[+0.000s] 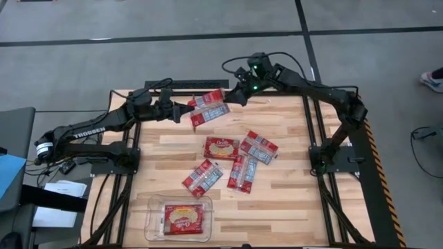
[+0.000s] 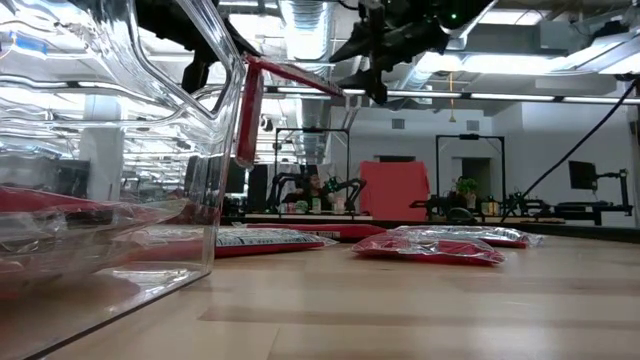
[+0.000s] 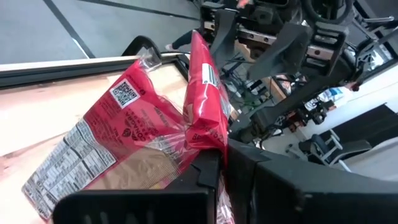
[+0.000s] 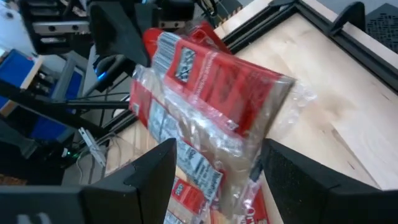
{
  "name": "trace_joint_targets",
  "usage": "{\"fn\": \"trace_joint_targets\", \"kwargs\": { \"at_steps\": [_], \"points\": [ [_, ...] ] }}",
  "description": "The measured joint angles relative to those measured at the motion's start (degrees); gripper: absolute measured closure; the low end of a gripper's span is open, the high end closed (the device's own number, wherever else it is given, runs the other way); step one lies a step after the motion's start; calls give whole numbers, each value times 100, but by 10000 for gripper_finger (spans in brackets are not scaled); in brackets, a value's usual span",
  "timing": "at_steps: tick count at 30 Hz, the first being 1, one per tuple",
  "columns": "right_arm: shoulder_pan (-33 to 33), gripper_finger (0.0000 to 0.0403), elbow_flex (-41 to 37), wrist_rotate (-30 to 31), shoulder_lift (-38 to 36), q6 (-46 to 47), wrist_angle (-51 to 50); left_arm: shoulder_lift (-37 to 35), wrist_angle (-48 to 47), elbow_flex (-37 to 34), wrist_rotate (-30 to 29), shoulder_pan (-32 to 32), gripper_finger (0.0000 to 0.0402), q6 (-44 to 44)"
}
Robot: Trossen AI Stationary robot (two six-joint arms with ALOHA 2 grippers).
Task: Sort popcorn bags into baskets
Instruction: Put the red popcorn bag into the transparent bin
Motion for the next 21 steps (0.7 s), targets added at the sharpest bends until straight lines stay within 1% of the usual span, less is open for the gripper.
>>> {"fn": "trace_joint_targets", "kwargs": {
  "at_steps": [3,6,11,21],
  "points": [
    [-4,143,9,-11,-18,-64,33,-1,54,0,6,0,401,-69],
    [-144,143,7,-34,-26,-136,-106,-39,178,0,102,0,401,-139],
    [-372,143,7,-133,-42,-106,22,-66,407,7,86,0,401,-201],
    [-107,143,7,-321,-39,-115,353,-60,454,7,-5,0,401,-206]
  ]
}}
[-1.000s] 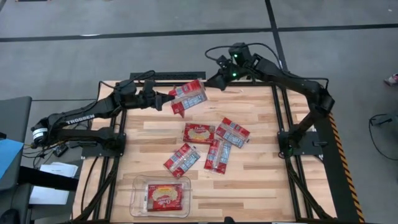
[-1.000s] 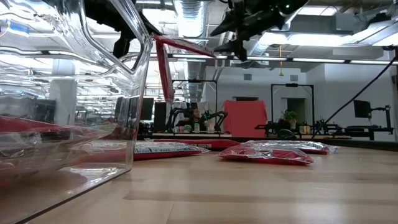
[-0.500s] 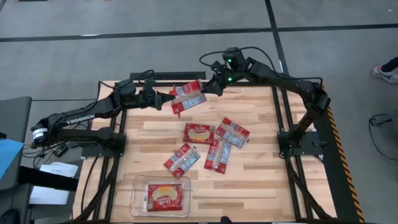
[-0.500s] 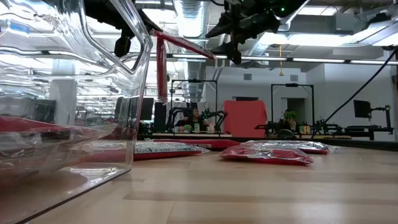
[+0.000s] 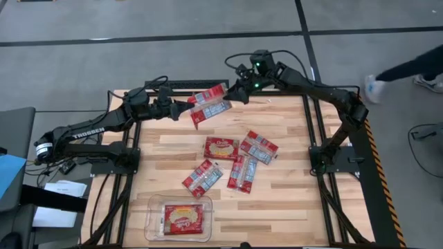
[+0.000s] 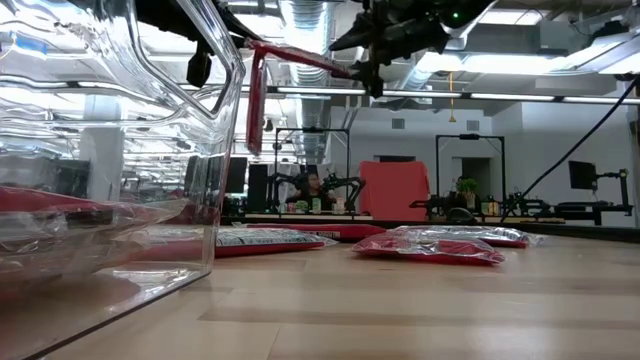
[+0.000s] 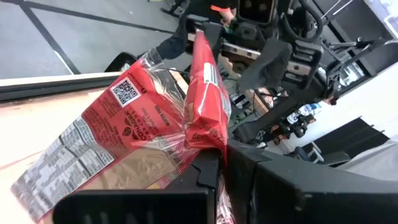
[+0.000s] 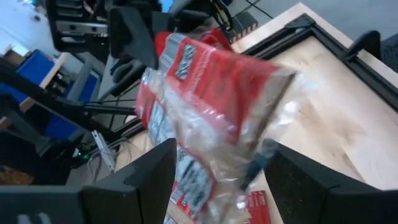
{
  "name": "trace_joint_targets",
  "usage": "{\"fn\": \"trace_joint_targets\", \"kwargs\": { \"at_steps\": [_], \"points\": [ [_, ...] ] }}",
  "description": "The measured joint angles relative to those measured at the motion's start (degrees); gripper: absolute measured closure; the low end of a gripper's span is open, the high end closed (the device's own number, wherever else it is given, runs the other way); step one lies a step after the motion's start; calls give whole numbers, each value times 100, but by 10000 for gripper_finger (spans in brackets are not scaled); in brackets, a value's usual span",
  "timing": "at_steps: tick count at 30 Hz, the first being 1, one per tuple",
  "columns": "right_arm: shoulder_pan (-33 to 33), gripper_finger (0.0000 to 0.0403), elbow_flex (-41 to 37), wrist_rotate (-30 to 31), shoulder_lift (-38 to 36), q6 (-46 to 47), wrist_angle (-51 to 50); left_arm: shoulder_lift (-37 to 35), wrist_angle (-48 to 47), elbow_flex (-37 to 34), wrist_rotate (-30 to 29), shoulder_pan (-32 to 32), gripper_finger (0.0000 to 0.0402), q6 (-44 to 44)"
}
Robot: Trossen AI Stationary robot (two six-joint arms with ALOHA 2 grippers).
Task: Sort popcorn bags into baskets
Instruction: Put the red popcorn bag into the transparent bin
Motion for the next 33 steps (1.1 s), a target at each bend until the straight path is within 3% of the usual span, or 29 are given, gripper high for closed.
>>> {"fn": "trace_joint_targets", "kwargs": {
  "at_steps": [5,9,13,18,20,25,33],
  "points": [
    [220,146,0,25,17,-292,-8,0,-1,0,0,-2,401,0],
    [339,178,0,25,17,-426,108,0,-1,0,0,-2,401,-4],
    [372,242,0,113,17,-429,135,0,-1,0,0,-8,401,-28],
    [423,361,0,347,17,-431,181,0,-43,0,-243,-85,398,-61],
    [423,384,0,363,17,-445,205,0,-39,0,-324,-100,385,-17],
    [463,374,0,526,1,-303,219,0,-41,0,-169,-103,314,270],
    [361,386,0,888,-356,-295,198,-2,-39,0,87,-107,143,506]
  ]
}}
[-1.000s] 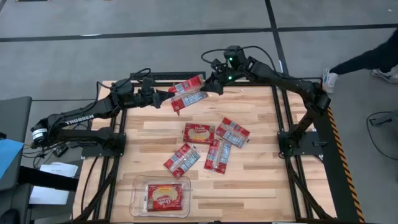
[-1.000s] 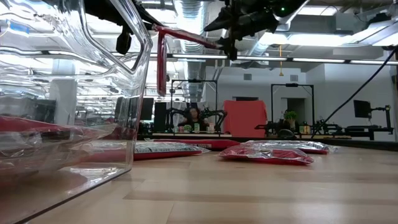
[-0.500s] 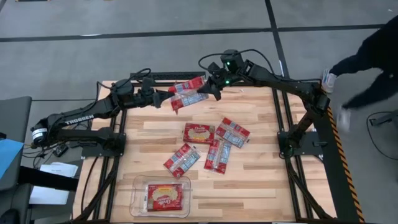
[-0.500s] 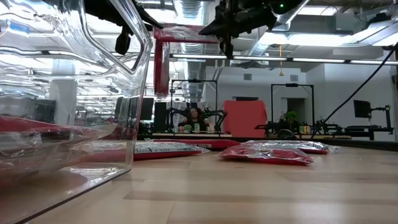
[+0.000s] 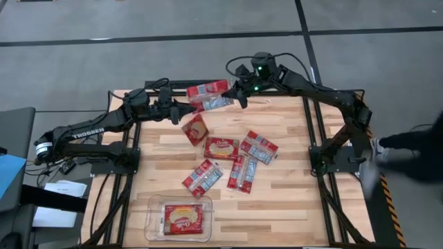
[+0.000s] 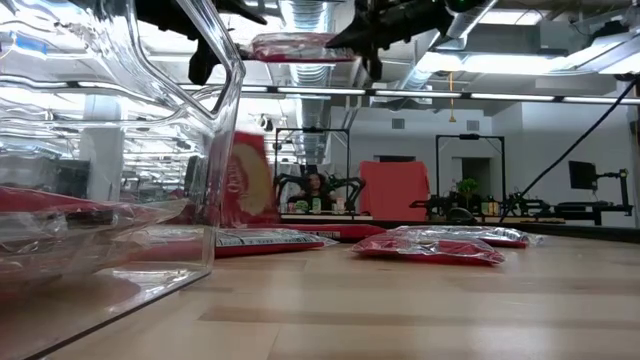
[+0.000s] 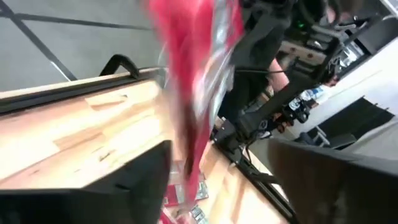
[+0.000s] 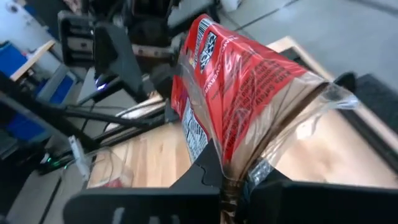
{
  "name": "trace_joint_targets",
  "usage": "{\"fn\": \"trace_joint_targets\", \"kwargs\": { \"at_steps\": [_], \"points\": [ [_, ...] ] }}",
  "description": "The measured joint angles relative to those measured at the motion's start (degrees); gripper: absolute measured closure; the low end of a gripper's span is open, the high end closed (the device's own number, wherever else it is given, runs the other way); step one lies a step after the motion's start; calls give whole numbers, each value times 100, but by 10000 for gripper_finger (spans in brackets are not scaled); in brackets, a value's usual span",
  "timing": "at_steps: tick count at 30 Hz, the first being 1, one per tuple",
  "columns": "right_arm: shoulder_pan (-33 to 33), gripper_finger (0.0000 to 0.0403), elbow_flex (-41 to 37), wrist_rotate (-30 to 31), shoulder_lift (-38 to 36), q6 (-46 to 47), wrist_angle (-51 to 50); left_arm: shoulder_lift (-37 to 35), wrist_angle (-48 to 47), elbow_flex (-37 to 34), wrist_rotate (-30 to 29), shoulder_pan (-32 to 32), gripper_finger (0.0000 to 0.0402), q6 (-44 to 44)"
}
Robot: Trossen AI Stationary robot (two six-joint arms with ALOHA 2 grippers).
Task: Sort popcorn bags into baskets
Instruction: Put the red popcorn bag into the transparent bin
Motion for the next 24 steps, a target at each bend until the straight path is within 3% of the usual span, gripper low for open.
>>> {"fn": "trace_joint_targets", "kwargs": {
  "at_steps": [5,11,17,24],
  "points": [
    [-110,385,0,271,-325,-406,-9,0,-3,0,-105,40,73,-980],
    [264,383,0,972,-972,-3116,-173,2,433,0,-171,87,52,-2588],
    [1169,380,7,2565,-1414,-5806,-547,2,1035,0,-132,96,52,-3953],
    [2170,381,4,5067,-1425,-7672,-458,6,1167,0,303,96,51,-5054]
  ]
}}
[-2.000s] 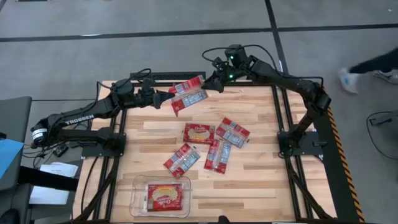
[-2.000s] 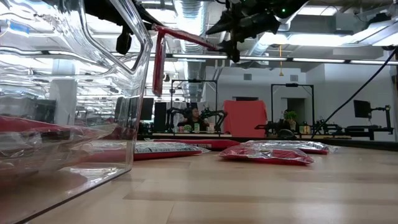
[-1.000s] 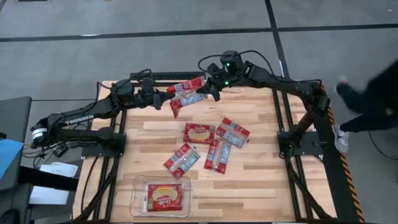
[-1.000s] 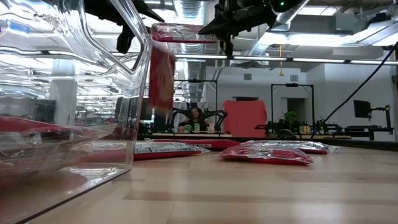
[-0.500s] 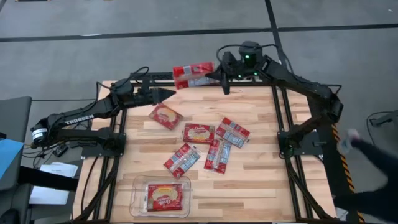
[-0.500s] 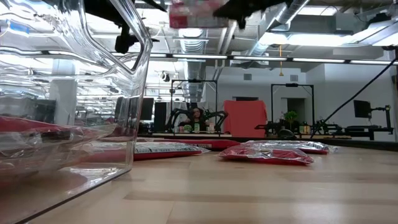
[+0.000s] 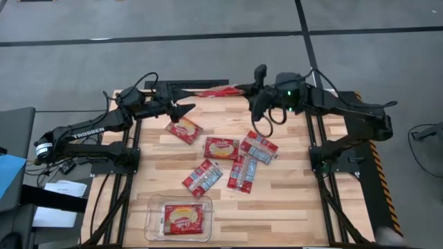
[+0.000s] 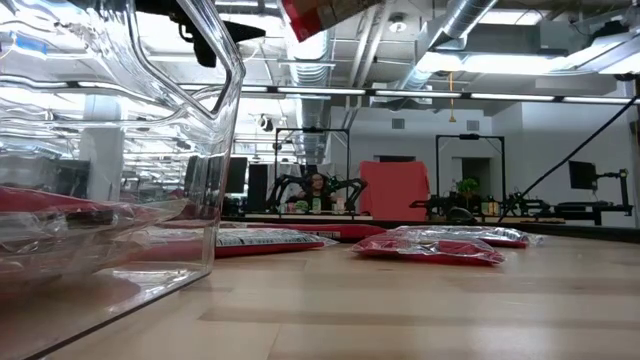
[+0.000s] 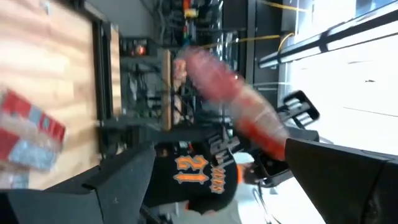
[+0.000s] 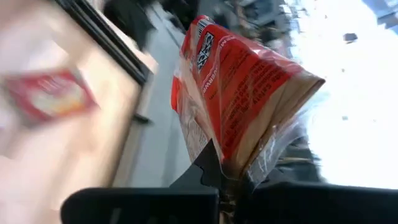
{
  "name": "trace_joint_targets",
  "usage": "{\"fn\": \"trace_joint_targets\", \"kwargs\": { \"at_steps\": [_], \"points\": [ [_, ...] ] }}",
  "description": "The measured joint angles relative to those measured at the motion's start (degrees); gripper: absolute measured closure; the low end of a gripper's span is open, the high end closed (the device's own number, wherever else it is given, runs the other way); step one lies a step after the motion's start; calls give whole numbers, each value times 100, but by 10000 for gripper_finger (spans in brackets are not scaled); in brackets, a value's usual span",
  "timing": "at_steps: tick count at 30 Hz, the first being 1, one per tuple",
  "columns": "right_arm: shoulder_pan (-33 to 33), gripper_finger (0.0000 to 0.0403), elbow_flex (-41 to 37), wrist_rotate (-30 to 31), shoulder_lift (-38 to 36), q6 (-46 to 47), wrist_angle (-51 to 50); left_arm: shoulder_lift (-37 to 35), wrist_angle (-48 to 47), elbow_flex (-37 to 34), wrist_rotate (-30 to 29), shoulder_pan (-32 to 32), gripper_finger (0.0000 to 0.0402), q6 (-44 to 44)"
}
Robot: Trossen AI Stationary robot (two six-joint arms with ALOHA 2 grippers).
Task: Sort popcorn bags into baskets
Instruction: Put the red popcorn bag into the transparent bin
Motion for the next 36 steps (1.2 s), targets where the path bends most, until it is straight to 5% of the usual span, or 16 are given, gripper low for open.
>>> {"fn": "trace_joint_targets", "kwargs": {
  "at_steps": [4,12,18,36],
  "points": [
    [540,381,-2,630,13,-798,224,0,9,0,37,0,51,-379],
    [1292,383,-2,669,17,-1420,637,0,9,0,141,0,51,-873],
    [1335,380,-2,688,117,-1559,773,33,264,-4,669,-174,51,-1244],
    [1285,379,1,565,729,-2081,1282,42,728,-4,1066,-234,51,-1502]
  ]
}}
